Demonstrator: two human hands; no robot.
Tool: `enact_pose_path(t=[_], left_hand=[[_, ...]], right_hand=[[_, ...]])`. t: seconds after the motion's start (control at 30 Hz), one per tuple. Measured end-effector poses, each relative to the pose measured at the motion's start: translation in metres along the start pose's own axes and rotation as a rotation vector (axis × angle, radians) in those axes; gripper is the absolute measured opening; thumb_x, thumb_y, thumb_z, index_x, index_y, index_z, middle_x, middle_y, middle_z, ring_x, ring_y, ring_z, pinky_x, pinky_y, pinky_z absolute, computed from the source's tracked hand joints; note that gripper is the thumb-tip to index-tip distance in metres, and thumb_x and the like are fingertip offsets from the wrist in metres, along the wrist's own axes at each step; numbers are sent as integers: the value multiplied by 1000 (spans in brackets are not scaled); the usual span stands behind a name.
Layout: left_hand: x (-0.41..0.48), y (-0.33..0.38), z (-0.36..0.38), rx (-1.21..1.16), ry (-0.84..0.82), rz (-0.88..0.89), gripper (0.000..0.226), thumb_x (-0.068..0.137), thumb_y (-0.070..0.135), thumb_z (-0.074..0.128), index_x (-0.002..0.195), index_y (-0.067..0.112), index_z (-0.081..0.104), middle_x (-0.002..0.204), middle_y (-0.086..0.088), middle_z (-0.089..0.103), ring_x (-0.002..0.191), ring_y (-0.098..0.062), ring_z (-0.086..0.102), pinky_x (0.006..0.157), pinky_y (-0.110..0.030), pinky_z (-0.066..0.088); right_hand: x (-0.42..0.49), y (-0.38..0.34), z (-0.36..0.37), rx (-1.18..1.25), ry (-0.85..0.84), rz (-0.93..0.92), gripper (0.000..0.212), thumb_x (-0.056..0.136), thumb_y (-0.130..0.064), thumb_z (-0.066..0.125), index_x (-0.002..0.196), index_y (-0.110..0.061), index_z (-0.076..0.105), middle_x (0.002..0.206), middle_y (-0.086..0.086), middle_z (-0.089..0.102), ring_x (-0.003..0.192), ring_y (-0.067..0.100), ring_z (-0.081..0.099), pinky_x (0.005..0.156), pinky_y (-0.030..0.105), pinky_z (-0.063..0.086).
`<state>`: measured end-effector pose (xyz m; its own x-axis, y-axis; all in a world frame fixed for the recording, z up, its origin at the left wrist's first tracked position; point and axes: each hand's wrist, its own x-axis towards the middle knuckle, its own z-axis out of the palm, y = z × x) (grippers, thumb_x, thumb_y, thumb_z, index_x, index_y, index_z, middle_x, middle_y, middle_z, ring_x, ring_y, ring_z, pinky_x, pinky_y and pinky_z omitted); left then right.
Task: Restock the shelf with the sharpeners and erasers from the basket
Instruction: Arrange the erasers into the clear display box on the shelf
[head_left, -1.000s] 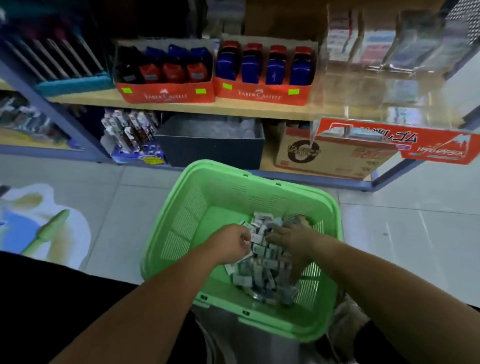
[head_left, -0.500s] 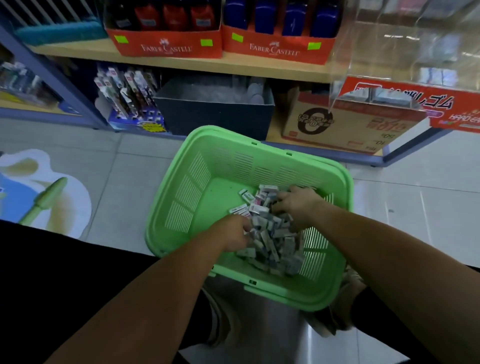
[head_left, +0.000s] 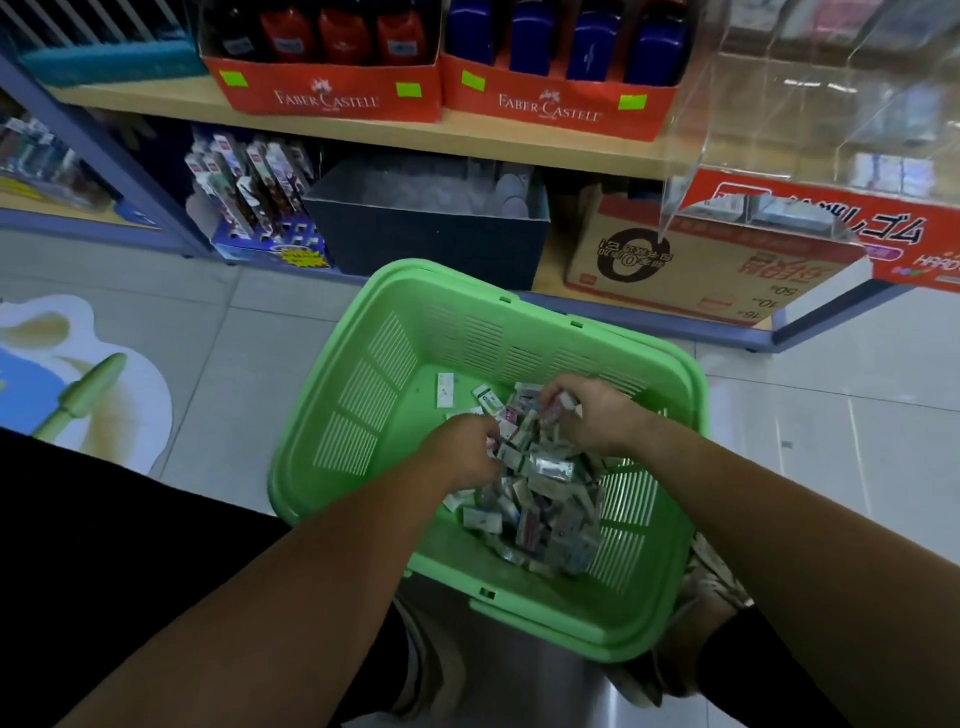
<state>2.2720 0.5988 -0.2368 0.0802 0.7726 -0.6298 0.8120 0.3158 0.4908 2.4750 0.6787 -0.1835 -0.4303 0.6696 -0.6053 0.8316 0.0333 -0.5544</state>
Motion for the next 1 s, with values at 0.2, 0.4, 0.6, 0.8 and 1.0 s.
enact_pose_path(t=[0.2, 0.4, 0.6, 0.8, 1.0], left_hand=[[26, 8, 9, 69, 20, 114, 95, 68, 42, 91, 150, 27, 46, 148, -4, 37, 130, -31, 43, 110, -45, 45], [42, 9, 14, 71, -63, 112, 93, 66, 49, 92, 147, 29, 51, 133, -7, 49, 118, -30, 58, 101, -38, 51], [40, 9, 15, 30, -88, 82, 84, 69, 51, 90, 143, 33, 53, 130, 3, 64, 116, -21, 64, 100, -34, 53], [37, 14, 19, 6, -155, 56, 81, 80, 46, 85, 148, 23, 46, 138, 3, 65, 123, -21, 63, 104, -40, 52], [32, 23, 20, 1, -237, 39, 65, 95, 40, 72, 149, 19, 42, 147, -9, 54, 131, -30, 54, 108, -41, 47]], right_hand=[[-17, -13, -11, 524, -95, 121, 18, 107, -17, 55, 118, -28, 65, 113, 14, 69, 86, 26, 64, 77, 55, 62], [-16, -13, -20, 1030, -146, 213, 11, 98, -30, 70, 103, -20, 67, 94, 10, 67, 64, 21, 63, 48, 30, 49], [-16, -6, -23, 916, -161, 217, 21, 85, -14, 83, 95, -19, 65, 88, 8, 70, 57, 18, 64, 44, 24, 44], [-14, -7, -17, 927, -76, 259, 9, 93, -11, 76, 99, -17, 74, 93, 14, 72, 55, 22, 63, 43, 25, 46], [-20, -10, -21, 856, -84, 294, 14, 93, -6, 74, 104, -14, 75, 97, 12, 75, 64, 21, 68, 46, 26, 49]])
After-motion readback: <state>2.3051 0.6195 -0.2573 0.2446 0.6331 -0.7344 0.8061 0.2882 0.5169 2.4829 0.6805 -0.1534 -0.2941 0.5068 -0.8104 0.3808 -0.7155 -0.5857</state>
